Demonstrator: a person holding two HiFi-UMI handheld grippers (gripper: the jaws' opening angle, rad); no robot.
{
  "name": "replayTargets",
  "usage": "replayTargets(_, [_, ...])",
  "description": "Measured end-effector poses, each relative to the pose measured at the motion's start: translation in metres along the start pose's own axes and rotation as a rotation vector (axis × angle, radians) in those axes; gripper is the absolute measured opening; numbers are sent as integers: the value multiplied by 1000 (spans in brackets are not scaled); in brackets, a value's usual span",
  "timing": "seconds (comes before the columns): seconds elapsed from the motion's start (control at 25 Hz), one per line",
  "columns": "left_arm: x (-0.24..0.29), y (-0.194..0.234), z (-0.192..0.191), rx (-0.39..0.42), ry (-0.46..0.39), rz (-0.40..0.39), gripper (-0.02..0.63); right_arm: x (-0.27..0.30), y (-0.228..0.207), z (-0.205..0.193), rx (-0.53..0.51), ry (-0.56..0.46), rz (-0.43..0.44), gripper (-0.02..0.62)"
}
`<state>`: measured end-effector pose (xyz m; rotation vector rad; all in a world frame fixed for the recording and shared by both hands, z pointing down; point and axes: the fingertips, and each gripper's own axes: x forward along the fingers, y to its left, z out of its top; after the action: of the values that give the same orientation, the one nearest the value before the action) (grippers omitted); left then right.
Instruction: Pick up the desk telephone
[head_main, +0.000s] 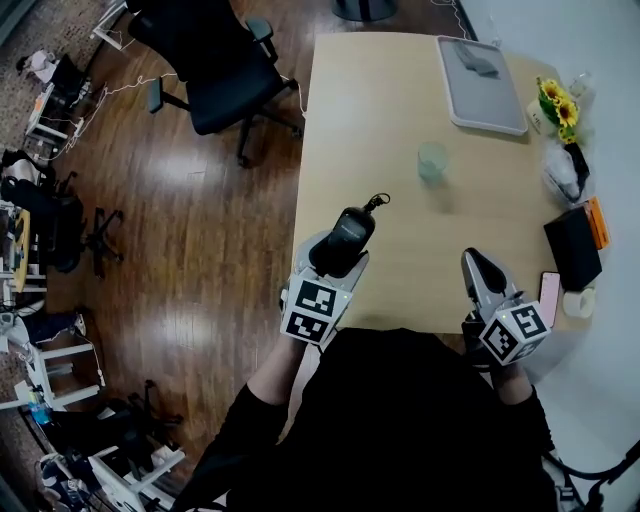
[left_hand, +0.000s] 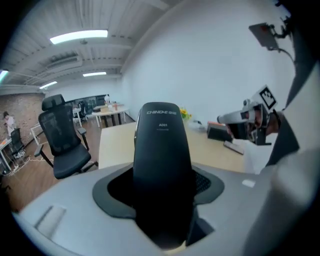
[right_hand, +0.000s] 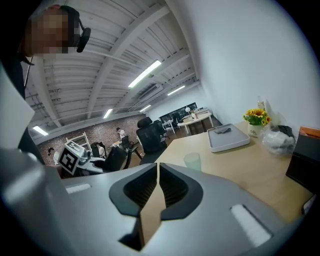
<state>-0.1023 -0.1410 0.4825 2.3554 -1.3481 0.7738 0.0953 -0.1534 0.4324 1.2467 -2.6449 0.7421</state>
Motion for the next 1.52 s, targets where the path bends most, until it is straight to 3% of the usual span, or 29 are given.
replayTargets(0.16, [-36, -5, 52, 31, -181, 93, 262, -1, 9, 21, -17, -66, 11, 17])
replayTargets(0.32, [-57, -12, 70, 69, -294, 134, 262, -12, 12, 39, -49, -157, -18, 8])
replayTargets(0.6, [-56, -11, 64, 20, -278, 109, 262, -22, 11, 53, -62, -205, -44, 5])
replayTargets(1.52, [-57, -12, 63, 33, -274, 115, 262, -28, 14, 71, -140, -239, -47, 2])
